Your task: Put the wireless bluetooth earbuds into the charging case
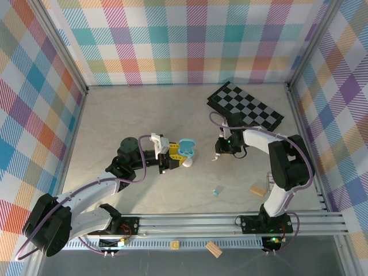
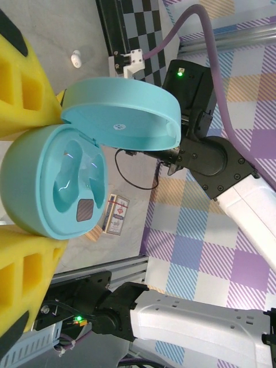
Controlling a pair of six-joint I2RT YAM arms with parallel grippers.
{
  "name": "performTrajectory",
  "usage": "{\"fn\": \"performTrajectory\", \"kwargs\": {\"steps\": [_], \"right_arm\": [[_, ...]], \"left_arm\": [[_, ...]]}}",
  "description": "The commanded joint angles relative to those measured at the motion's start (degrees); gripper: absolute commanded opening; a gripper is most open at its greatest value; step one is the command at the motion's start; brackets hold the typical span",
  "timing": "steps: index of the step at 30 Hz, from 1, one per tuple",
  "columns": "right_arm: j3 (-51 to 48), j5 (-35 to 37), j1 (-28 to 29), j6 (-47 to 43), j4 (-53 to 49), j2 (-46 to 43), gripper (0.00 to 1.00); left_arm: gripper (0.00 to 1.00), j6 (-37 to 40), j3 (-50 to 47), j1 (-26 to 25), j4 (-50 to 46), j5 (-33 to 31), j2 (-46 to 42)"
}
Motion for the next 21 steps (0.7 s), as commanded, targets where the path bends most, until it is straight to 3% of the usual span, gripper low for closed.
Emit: {"fn": "performTrajectory", "kwargs": {"steps": [1,8,13,21], "right_arm": [[3.05,3.3,0.2,1.66,-1.64,1.92,0.28],[10.29,3.73,-0.33,4.56,-4.61,7.48,0.26],[12.1,0.43,-0.68,3.55,-3.76,8.25,0.48],[10.41,-2.44,-0.68,-3.46,0.26,7.03,0.54]], "left_arm": [[0.28,1.27,0.85,0.55,0.14,0.27,-0.28],[0.28,1.48,0.75,0.54,-0.5,0.04,-0.71],[0.28,1.97,0.58,0.54,-1.07,-0.38,-0.86],[0.28,2.42,0.61,0.54,-0.8,-0.3,-0.64]]}}
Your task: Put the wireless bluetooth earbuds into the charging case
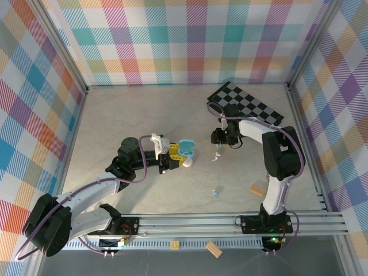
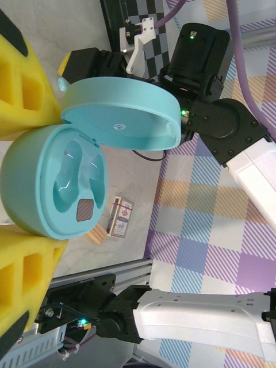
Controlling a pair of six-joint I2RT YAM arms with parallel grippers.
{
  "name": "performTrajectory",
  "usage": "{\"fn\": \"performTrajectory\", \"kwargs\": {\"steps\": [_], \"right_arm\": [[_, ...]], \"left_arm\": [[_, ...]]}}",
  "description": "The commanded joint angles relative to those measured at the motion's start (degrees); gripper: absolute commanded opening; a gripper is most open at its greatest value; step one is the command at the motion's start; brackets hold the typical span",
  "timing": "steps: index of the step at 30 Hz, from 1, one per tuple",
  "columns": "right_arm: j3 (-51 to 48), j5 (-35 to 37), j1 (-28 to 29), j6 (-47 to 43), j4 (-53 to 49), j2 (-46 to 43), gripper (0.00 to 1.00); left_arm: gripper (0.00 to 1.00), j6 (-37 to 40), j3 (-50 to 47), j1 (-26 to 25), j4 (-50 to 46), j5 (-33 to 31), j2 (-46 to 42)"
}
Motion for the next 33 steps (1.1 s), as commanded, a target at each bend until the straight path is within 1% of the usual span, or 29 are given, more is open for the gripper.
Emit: {"fn": "performTrajectory", "kwargs": {"steps": [1,6,10,12,17,19,25,28,33], "right_arm": [[-0.16,-3.08,-0.22,-4.85,1.81,-0.68,0.54],[-0.61,-5.51,-0.18,-5.06,1.03,-0.44,0.53],[-3.07,-4.37,-0.13,-5.39,0.73,-2.39,0.51],[-3.58,-2.32,0.23,-5.86,0.24,-3.69,0.52],[-2.66,9.18,3.65,-8.25,-2.47,-6.16,0.53],[-1.97,14.57,5.35,-8.58,-3.69,-6.19,0.53],[2.95,29.5,10.42,-5.76,-9.99,-2.27,0.52],[5.19,34.87,13.22,-5.67,-11.83,0.48,0.51],[8.27,39.49,16.16,-5.65,-14.17,4.78,0.47]], "left_arm": [[0.28,1.34,0.65,0.54,0.62,0.11,-0.52],[0.28,1.36,0.65,0.54,0.67,0.05,-0.55],[0.28,1.25,-0.12,0.54,1.16,-0.65,-1.08],[0.28,1.25,-0.3,0.54,1.41,-0.77,-1.09],[0.27,0.0,-2.32,1.38,4.98,-2.75,-1.17],[0.27,-1.27,-3.72,2.64,7.35,-3.44,-1.25],[0.27,-4.37,-8.51,6.95,13.32,-5.7,-2.7],[0.27,-4.9,-10.12,8.24,14.8,-7.51,-4.03],[0.27,-4.87,-10.44,8.89,14.63,-8.1,-5.41]]}}
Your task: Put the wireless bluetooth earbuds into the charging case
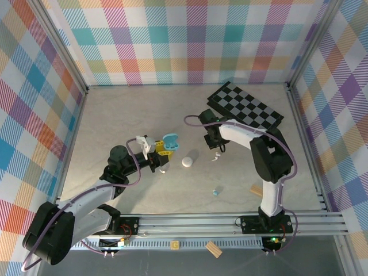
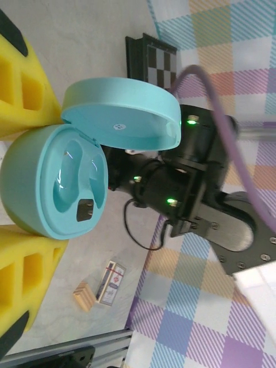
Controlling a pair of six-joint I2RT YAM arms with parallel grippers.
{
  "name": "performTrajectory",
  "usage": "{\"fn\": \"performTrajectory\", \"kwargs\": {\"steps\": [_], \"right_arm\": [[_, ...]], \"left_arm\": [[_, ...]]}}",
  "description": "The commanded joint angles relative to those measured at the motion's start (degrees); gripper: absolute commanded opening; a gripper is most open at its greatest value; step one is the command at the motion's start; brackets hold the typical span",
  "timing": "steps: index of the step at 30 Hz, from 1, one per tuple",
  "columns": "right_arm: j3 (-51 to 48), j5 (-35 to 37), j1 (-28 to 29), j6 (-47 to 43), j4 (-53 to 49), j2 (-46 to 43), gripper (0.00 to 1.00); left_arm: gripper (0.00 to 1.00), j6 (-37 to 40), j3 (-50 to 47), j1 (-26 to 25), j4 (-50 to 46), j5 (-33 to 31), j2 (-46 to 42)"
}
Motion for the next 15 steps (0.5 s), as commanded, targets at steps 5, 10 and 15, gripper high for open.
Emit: {"fn": "performTrajectory", "kwargs": {"steps": [5,10,15], "right_arm": [[4.34,9.83,3.09,0.12,-5.72,4.94,0.42],[4.9,10.96,3.46,-0.32,-6.16,6.27,0.4],[5.15,12.48,3.46,-0.36,-7.01,6.97,0.37]], "left_arm": [[0.27,-1.24,-0.14,0.53,4.7,0.31,-0.63],[0.27,-1.65,-0.15,0.56,5.3,0.76,-0.51],[0.27,-1.67,-0.23,0.56,5.15,0.95,-0.97]]}}
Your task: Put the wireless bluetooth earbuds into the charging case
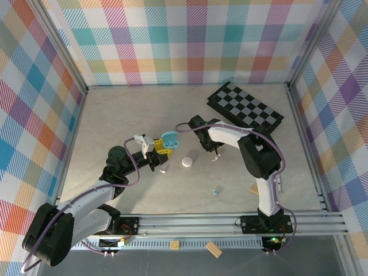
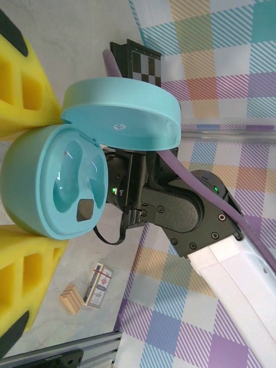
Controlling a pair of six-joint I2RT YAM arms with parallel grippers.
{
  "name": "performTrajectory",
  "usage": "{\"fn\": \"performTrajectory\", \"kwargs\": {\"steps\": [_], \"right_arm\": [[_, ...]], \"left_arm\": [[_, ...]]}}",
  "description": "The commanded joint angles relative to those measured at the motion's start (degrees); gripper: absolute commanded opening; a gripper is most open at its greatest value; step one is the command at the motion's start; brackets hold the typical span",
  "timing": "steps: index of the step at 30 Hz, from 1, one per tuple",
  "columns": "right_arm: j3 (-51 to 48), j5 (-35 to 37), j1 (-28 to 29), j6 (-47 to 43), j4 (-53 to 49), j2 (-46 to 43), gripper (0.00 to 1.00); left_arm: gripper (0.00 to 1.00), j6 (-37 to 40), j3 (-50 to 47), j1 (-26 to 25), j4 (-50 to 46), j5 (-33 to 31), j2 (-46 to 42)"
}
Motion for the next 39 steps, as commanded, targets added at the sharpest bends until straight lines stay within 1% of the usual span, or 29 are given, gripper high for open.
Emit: {"fn": "performTrajectory", "kwargs": {"steps": [1,9,22,26,28,39], "right_arm": [[1.53,2.66,-0.14,0.18,-2.89,1.47,0.37],[2.12,3.64,-0.41,0.04,-3.64,2.09,0.33],[2.3,4.97,-1.22,-1.53,-2.77,2.3,0.31],[2.47,5.23,-1.53,-1.66,-2.56,2.28,0.28],[2.65,5.23,-1.59,-1.73,-2.47,2.36,0.25],[2.84,5.23,-2.66,-1.47,-3.07,3.51,0.26]], "left_arm": [[0.27,-0.8,-0.33,0.52,3.01,1.11,-0.62],[0.27,-0.89,-0.47,0.52,3.01,1.33,-1.03],[0.27,-1.24,-0.6,0.52,3.27,1.49,-1.19],[0.27,-1.24,-0.47,0.52,3.36,1.59,-1.03],[0.27,-1.22,-0.43,0.55,3.36,1.59,-1.0],[0.27,-1.19,-0.14,0.52,3.53,1.86,-0.57]]}}
